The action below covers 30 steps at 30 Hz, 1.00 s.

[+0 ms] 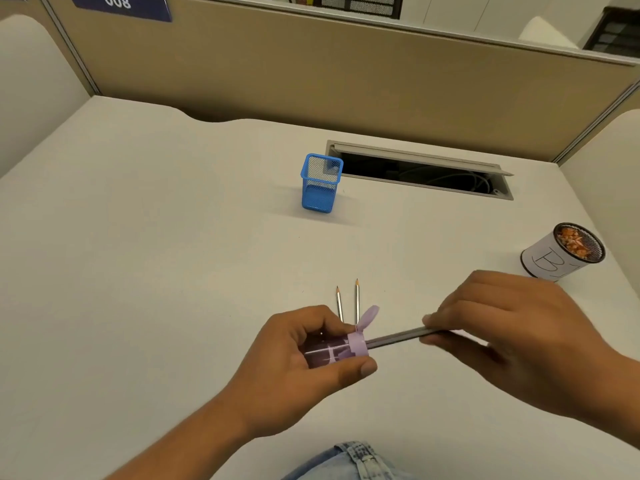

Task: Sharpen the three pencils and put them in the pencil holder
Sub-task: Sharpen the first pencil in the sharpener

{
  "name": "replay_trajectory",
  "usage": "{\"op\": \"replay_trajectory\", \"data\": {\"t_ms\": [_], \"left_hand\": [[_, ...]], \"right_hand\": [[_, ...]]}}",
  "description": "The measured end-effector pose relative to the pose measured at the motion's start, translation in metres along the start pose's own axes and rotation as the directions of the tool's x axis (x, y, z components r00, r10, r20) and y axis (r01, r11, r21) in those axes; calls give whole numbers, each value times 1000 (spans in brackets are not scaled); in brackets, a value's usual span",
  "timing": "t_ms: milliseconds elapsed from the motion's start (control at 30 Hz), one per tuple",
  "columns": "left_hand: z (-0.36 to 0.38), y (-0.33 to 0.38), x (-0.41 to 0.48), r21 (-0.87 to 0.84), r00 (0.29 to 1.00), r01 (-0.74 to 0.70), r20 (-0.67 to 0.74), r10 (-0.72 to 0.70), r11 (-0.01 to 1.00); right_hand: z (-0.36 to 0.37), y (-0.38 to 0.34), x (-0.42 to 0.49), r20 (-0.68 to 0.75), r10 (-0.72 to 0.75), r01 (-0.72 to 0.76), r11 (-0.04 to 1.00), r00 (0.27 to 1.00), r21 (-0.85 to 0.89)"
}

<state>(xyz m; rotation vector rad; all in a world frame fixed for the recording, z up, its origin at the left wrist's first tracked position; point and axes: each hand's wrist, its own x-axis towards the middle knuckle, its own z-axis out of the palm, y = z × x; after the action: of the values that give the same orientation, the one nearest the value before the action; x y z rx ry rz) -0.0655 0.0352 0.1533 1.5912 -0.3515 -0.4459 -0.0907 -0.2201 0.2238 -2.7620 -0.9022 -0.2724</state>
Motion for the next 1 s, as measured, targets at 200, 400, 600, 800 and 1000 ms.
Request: {"op": "replay_trajectory", "data": {"t_ms": [200,400,600,800,1000], "left_hand": [[10,0,1,-79,993,-54,-112,45,995],[10,0,3,121,966,-209,-128,224,971],[-1,2,9,369,910,-399,46,412,840],[-3,7,9,285,956,-279,-7,293,917],[10,6,4,-5,988,-105,-118,104,994]], "right_hand": [[6,-1,1,-128,-152,129,976,980,-174],[4,-6,1,3,-34,34,999,999,-30],[5,-7,5,516,498,-717,502,697,483],[-4,-4,1,158,258,-294,912,953,286],[-2,5,8,-74,-180,168,974,981,-153]]}}
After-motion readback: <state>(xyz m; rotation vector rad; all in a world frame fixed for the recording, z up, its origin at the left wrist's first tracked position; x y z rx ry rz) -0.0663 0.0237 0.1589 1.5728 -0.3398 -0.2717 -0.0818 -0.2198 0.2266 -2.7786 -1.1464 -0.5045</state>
